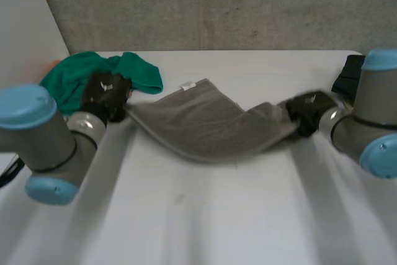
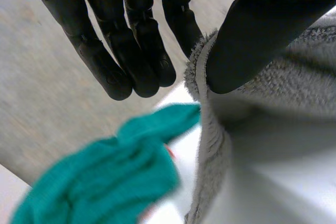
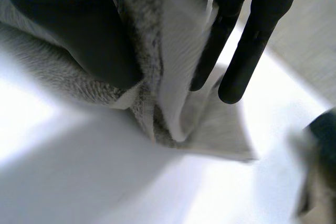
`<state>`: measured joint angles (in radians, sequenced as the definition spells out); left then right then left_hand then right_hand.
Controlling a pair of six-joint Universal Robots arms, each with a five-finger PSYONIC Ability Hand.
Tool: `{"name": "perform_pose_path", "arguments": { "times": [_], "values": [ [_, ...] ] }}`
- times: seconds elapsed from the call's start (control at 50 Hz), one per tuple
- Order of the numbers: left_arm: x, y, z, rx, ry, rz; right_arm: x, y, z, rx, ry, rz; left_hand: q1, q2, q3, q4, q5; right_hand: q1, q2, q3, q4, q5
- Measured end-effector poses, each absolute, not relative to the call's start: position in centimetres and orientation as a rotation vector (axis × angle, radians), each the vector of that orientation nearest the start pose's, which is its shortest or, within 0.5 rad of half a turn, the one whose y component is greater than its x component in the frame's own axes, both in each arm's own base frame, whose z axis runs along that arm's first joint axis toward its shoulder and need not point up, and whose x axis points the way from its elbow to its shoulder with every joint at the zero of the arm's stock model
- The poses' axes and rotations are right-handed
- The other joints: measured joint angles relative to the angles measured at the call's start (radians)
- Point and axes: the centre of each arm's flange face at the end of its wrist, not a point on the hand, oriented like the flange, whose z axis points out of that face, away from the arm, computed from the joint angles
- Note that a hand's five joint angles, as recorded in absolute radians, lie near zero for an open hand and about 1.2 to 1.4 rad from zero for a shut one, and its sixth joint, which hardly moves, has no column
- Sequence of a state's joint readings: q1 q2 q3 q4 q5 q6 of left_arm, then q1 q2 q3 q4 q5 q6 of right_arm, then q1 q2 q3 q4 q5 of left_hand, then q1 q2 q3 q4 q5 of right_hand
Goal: Fold the laundry.
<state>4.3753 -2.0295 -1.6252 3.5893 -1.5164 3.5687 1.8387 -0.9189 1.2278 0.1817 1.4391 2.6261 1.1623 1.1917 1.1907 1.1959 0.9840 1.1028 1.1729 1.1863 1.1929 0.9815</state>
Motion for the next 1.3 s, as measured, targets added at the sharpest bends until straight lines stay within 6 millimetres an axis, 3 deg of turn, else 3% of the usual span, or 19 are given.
{"name": "perform_pose_path", "arguments": {
  "times": [0.08, 0.12, 0.18, 0.38, 0.46, 0.52, 0.62, 0.68, 0.78, 0.8, 0.94, 0.96, 1.06, 1.12, 1.2, 1.3],
  "values": [
    [-25.1, -30.4, 16.4, 0.920, 2.124, -2.100, 23.8, -32.6, 14.6, -1.196, 2.529, -1.488, 0.000, 0.000, 0.000, 0.000, 0.000, -0.050, -0.103, -0.115, -0.120, -0.076],
    [-25.1, -30.1, 16.6, 0.919, 2.121, -2.105, 23.7, -32.1, 14.7, -1.203, 2.549, -1.455, 0.000, 0.000, 0.000, 0.000, 0.000, -0.234, -0.305, -0.311, -0.315, -0.280],
    [-25.0, -29.7, 17.4, 0.913, 2.109, -2.123, 23.7, -31.6, 15.3, -1.198, 2.562, -1.435, 0.000, 0.000, 0.000, 0.000, 0.000, -0.329, -0.410, -0.422, -0.431, -0.405],
    [-24.7, -28.7, 19.6, 0.892, 2.088, -2.176, 25.1, -30.3, 16.5, -1.240, 2.492, -1.490, 0.000, 0.000, 0.000, 0.000, 0.000, -0.378, -0.421, -0.465, -0.483, -0.470],
    [-24.6, -28.4, 19.7, 0.887, 2.106, -2.172, 25.9, -30.2, 15.9, -1.315, 2.435, -1.539, 0.000, 0.000, 0.000, 0.000, 0.000, -0.287, -0.344, -0.371, -0.382, -0.344],
    [-24.5, -28.2, 19.7, 0.885, 2.123, -2.157, 26.4, -30.4, 15.4, -1.382, 2.393, -1.585, 0.000, 0.000, 0.000, 0.000, 0.000, 0.033, -0.026, -0.049, -0.054, -0.023],
    [-23.9, -28.0, 19.6, 0.886, 2.157, -2.109, 26.3, -30.9, 15.8, -1.439, 2.361, -1.649, 0.000, 0.000, 0.000, 0.000, 0.000, 0.038, 0.002, -0.003, 0.001, 0.010],
    [-23.5, -27.7, 19.9, 0.889, 2.174, -2.079, 25.8, -30.9, 17.1, -1.433, 2.360, -1.683, 0.000, 0.000, 0.000, 0.000, 0.000, 0.038, 0.002, -0.003, 0.001, 0.010],
    [-22.7, -26.8, 22.4, 0.883, 2.165, -2.079, 24.0, -30.7, 21.4, -1.361, 2.370, -1.782, 0.000, 0.000, 0.000, 0.000, 0.000, 0.038, 0.002, -0.003, 0.001, 0.010],
    [-22.3, -26.4, 23.8, 0.874, 2.148, -2.100, 23.1, -30.6, 23.4, -1.321, 2.373, -1.835, 0.000, 0.000, 0.000, 0.000, 0.000, 0.038, 0.002, -0.003, 0.001, 0.010],
    [-21.1, -24.8, 31.0, 0.805, 1.999, -2.280, 19.6, -29.3, 31.3, -1.174, 2.391, -2.019, 0.000, 0.000, 0.000, 0.000, 0.000, 0.038, 0.002, -0.003, 0.001, 0.010],
    [-20.9, -24.3, 32.7, 0.786, 1.958, -2.329, 19.0, -28.7, 32.7, -1.153, 2.403, -2.031, 0.000, 0.000, 0.000, 0.000, 0.000, 0.038, 0.002, -0.003, 0.001, 0.010],
    [-20.7, -23.4, 35.5, 0.769, 1.923, -2.386, 17.9, -27.0, 34.8, -1.147, 2.455, -1.947, 0.000, 0.000, 0.000, 0.000, 0.000, 0.038, 0.002, -0.003, 0.001, 0.010],
    [-21.1, -24.3, 34.8, 0.813, 1.992, -2.324, 17.9, -26.9, 34.2, -1.177, 2.483, -1.844, 0.000, 0.000, 0.000, 0.000, 0.000, 0.038, 0.002, -0.003, 0.001, 0.020],
    [-22.2, -26.0, 32.1, 0.914, 2.099, -2.181, 18.8, -27.6, 32.4, -1.243, 2.498, -1.730, 0.000, 0.000, 0.000, 0.000, 0.000, 0.038, 0.002, 0.002, 0.001, 0.025],
    [-24.5, -29.5, 27.9, 1.102, 2.115, -2.004, 20.7, -30.7, 30.0, -1.306, 2.475, -1.769, 0.000, 0.000, 0.000, 0.000, 0.000, 0.038, 0.002, 0.002, 0.001, 0.025]
  ]
}}
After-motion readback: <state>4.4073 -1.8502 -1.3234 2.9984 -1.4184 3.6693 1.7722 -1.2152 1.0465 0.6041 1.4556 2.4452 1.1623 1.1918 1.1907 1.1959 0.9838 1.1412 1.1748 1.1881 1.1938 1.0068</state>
